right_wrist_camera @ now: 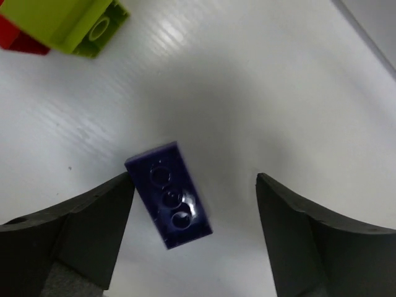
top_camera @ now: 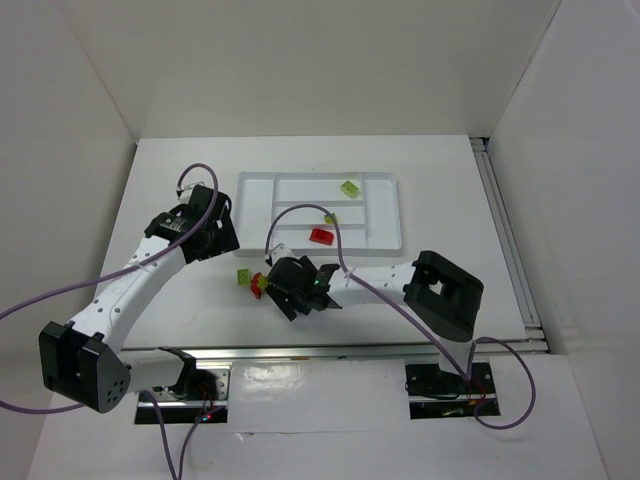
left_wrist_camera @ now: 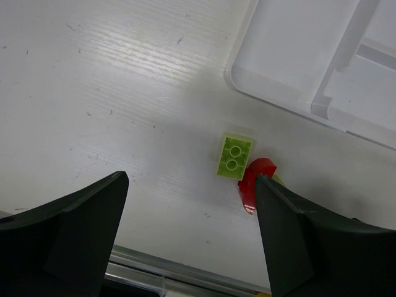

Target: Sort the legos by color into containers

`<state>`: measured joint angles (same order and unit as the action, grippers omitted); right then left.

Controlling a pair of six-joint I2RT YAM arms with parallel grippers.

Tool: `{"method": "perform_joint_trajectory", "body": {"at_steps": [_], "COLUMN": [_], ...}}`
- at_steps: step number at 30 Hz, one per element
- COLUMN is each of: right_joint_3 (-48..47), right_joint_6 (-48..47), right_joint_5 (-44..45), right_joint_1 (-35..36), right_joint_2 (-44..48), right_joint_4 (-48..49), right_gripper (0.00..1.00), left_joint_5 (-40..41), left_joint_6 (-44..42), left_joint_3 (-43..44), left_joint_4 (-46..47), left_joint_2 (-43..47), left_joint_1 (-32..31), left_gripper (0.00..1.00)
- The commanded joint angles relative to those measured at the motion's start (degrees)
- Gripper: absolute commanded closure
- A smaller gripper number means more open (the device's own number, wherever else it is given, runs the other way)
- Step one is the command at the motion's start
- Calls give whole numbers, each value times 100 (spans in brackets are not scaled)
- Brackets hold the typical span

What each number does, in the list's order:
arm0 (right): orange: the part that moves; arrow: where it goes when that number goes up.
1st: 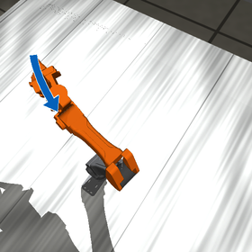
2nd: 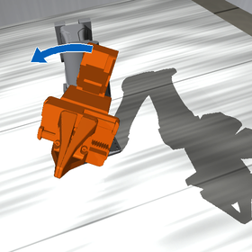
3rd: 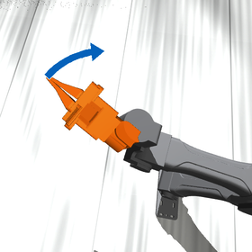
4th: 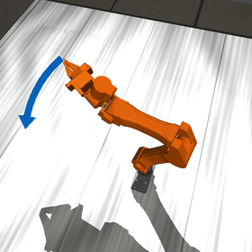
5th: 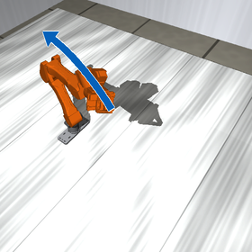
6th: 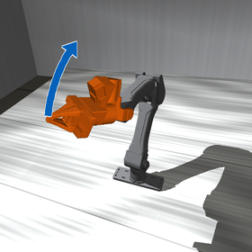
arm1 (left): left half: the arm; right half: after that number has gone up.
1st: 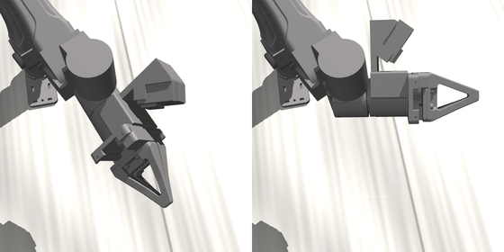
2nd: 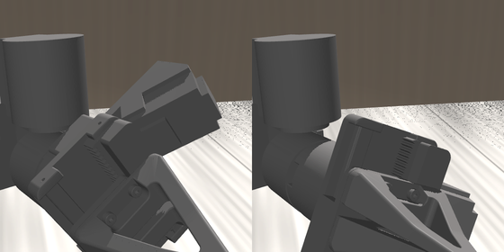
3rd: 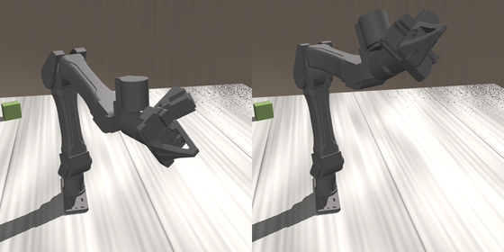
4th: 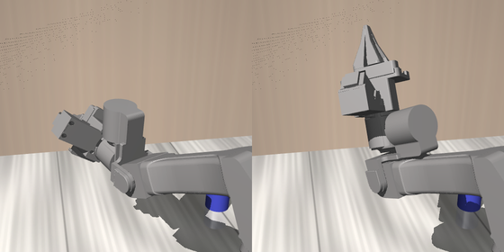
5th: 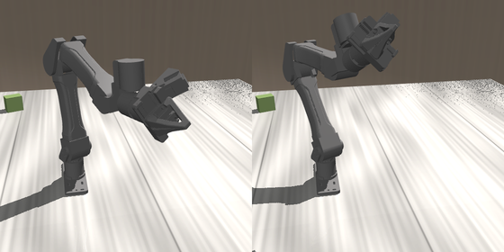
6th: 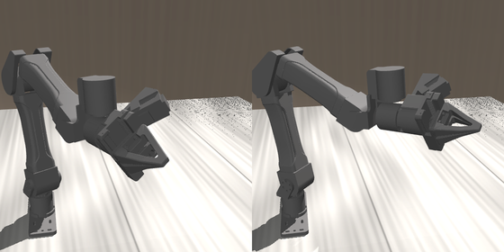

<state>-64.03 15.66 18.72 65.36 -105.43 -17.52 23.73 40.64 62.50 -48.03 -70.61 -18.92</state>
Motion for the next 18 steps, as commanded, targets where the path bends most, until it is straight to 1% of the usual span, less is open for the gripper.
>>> {"method": "perform_joint_trajectory", "body": {"at_steps": [1,2,5,6,7,8,10,11,14,15,16,17,18], "right_joint_3": [92,92,92,92,92,92,92,92,40,40,92,223,398], "right_joint_6": [-230,-230,-230,-230,-178,-177,6,68,437,560,796,859,947], "right_joint_5": [-517,-640,-773,-773,-826,-826,-826,-722,-64,321,447,518,606], "right_joint_1": [-199,-269,-270,-270,-270,-270,-270,-270,-392,-454,-524,-760,-936], "right_joint_2": [-118,-118,-118,-118,-58,-5,232,329,803,1109,1286,1488,1925], "right_joint_4": [354,354,354,354,354,293,223,162,-260,-374,-610,-612,-612], "right_gripper": [17,28,49,61,66,68,68,70,71,71,71,71,71], "left_joint_5": [-139,-140,-140,-140,-140,-140,-140,-140,-140,-140,-140,-192,-254], "left_joint_6": [-170,-171,-171,-171,-171,-232,-232,-232,-232,-232,-232,-284,-346], "left_joint_3": [210,210,210,271,271,271,324,324,324,324,324,324,272], "left_joint_4": [56,57,57,57,57,57,57,57,57,57,109,110,110], "left_joint_2": [48,47,-5,-6,-6,-6,-58,-58,-58,-58,-58,-58,-58], "left_joint_1": [28,28,28,28,28,28,28,28,28,28,28,28,28], "left_gripper": [6,7,7,7,7,7,7,7,7,7,7,7,7]}}
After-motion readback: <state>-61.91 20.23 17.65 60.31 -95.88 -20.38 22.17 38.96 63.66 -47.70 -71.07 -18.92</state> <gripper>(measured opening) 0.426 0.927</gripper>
